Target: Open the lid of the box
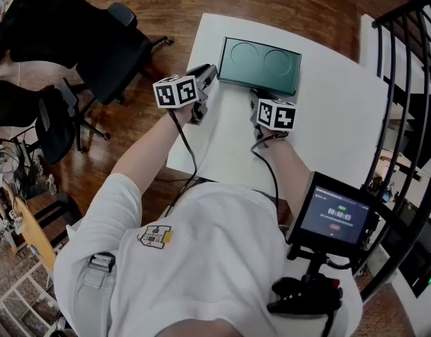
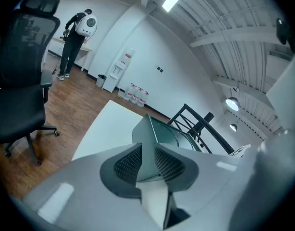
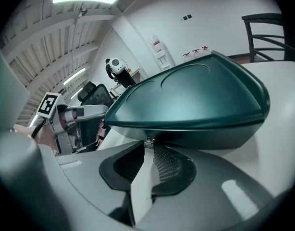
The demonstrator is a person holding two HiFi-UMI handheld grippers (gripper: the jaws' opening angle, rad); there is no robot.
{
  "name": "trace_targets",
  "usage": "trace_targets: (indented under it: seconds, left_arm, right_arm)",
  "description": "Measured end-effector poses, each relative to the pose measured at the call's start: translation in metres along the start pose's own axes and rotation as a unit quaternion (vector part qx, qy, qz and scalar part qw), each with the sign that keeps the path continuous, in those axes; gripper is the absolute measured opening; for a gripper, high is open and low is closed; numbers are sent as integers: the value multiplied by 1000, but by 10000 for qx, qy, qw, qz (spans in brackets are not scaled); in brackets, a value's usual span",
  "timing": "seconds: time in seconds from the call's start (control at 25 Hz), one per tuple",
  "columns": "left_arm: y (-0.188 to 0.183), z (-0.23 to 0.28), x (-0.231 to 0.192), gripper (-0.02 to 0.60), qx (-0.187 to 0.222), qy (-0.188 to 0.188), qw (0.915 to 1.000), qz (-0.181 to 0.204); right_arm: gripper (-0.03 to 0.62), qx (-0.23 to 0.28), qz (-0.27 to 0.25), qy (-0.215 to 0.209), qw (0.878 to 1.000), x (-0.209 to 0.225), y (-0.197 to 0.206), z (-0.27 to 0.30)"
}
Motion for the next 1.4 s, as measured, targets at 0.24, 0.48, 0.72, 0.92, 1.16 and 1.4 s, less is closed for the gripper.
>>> trace_targets:
  seconds: [0.24, 0.48, 0.72, 0.92, 1.16, 1.4]
  left_arm:
    - [-6, 6, -9, 75, -45, -39, 10000, 39]
    - [0, -8, 7, 74, -13, -4, 10000, 60]
    - [2, -11, 9, 74, 12, -27, 10000, 82]
    - [6, -17, 10, 75, -6, 43, 9999, 91]
    - [58, -76, -9, 74, 81, 364, 9985, -394]
    - [164, -159, 8, 0, -568, 601, 9962, -284]
  right_arm:
    - [58, -263, 18, -44, 9996, -13, 30, -2]
    - [60, -398, 70, -95, 9991, -40, 90, -40]
    - [60, -385, 45, -72, 9992, -44, 97, -45]
    - [79, -307, 154, -180, 9992, -38, 96, -46]
    - [121, 410, 294, -631, 9967, -35, 107, -87]
    - [3, 862, 115, -272, 9958, -35, 167, -158]
Point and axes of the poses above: the fingertips, and each gripper's own axes: z forward along the fingers, x to its right, y out of its underside, the point moved 8 cm from there along -z, backward along the fingers, and after that the axes turned 3 degrees about -y, right-handed, at the moved point
